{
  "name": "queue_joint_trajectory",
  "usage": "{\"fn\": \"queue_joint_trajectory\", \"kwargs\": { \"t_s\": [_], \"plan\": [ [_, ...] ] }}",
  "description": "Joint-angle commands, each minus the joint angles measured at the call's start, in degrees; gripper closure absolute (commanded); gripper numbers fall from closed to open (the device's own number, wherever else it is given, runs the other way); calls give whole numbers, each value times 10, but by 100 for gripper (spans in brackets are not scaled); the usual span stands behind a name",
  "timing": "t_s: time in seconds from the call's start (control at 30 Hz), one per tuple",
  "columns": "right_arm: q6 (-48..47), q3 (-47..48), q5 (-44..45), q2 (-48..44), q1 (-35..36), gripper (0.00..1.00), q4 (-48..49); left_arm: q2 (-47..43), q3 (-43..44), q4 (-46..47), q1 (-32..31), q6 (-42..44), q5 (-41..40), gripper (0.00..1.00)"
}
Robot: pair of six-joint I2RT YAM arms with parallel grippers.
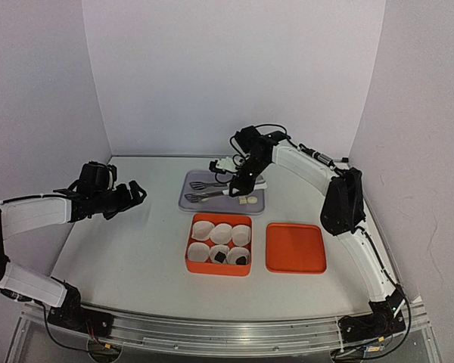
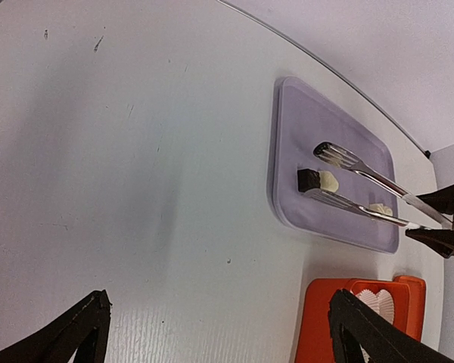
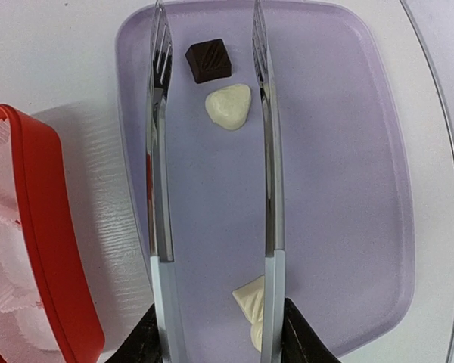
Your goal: Pack the chocolate
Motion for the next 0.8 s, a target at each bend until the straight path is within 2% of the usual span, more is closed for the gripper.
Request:
{"fn": "queue_joint_trajectory", "kwargs": {
  "t_s": [0.0, 0.27, 0.77],
  "plan": [
    [-7, 30, -11, 11, -4, 59, 16, -6, 0, -5, -1, -6, -5, 0],
    [-13, 28, 1, 15, -4, 60, 16, -1, 0, -3, -1, -7, -3, 0],
    [-17, 27, 14, 11, -6, 71, 17, 4, 2, 0, -1, -9, -1, 0]
  ]
}}
